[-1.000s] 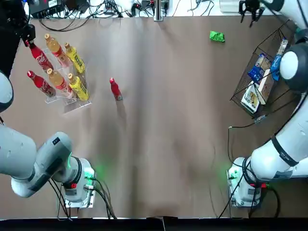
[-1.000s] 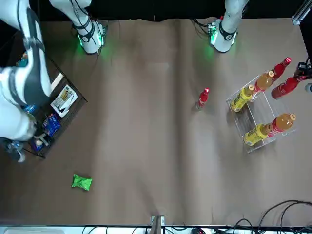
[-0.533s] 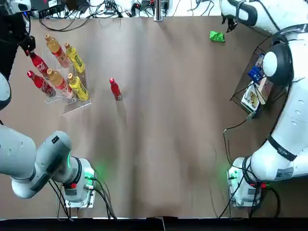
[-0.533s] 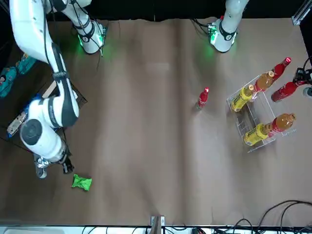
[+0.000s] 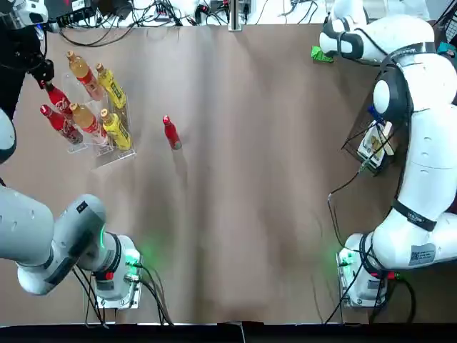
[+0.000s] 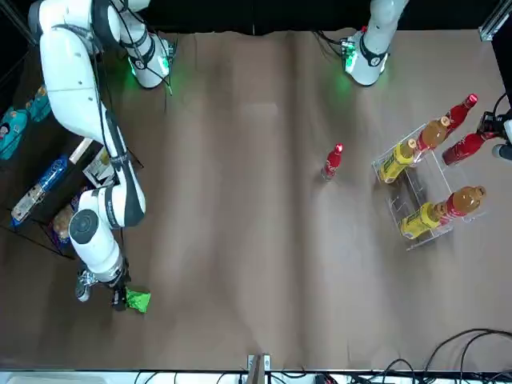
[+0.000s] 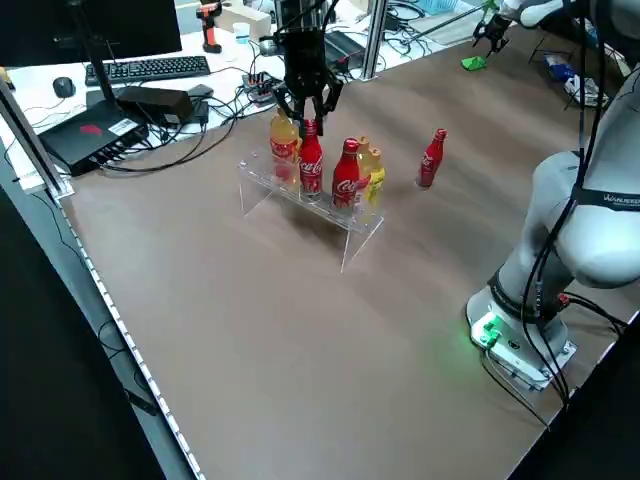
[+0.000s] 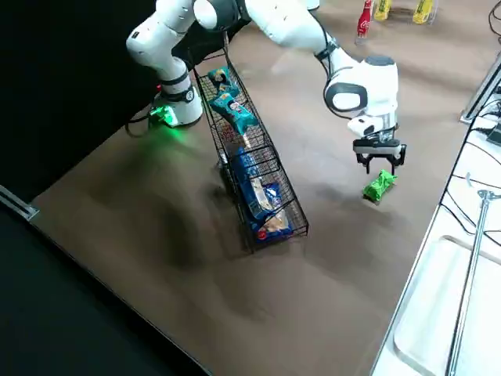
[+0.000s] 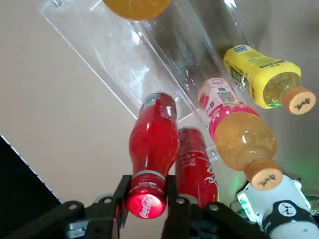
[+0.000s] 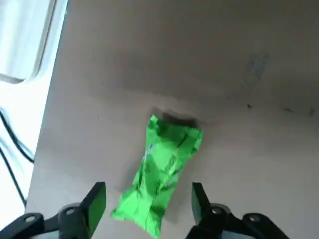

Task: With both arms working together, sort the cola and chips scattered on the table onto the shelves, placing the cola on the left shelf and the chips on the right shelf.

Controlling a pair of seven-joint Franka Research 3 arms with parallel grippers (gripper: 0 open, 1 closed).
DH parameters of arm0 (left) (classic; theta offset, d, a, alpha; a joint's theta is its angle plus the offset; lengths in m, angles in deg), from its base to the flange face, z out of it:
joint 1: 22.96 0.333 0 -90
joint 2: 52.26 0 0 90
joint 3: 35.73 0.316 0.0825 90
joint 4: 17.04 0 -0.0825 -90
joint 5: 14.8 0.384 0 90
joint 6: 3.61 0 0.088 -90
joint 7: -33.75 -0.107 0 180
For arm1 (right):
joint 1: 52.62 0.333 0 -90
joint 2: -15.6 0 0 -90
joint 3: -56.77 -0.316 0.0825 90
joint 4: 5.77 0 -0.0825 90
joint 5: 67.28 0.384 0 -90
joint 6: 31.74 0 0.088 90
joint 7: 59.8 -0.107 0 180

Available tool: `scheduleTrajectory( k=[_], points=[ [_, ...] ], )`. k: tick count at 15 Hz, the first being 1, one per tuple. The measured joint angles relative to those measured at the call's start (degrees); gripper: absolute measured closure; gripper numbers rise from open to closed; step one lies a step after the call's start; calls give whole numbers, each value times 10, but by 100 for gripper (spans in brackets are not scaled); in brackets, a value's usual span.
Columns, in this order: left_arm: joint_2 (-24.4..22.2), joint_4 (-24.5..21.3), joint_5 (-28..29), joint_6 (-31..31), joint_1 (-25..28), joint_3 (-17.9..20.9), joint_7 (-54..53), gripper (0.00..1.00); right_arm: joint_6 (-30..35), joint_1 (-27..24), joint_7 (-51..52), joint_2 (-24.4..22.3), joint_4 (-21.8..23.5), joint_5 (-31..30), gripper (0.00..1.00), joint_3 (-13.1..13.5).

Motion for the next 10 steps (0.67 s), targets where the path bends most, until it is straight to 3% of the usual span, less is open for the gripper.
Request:
scheduleTrajectory(
  k=[4, 7, 10],
  points=[
    [-1, 14, 0, 9, -1, -11, 10, 28, -45, 0, -1, 18, 0, 0, 22, 11],
    [-1, 45, 0, 9, -4, -57, 72, 1, -56, 1, -2, 27, 0, 0, 22, 14],
    [-1, 52, 0, 3, -34, -109, 173, 0, -63, 1, -2, 31, -1, 0, 23, 14]
  ],
)
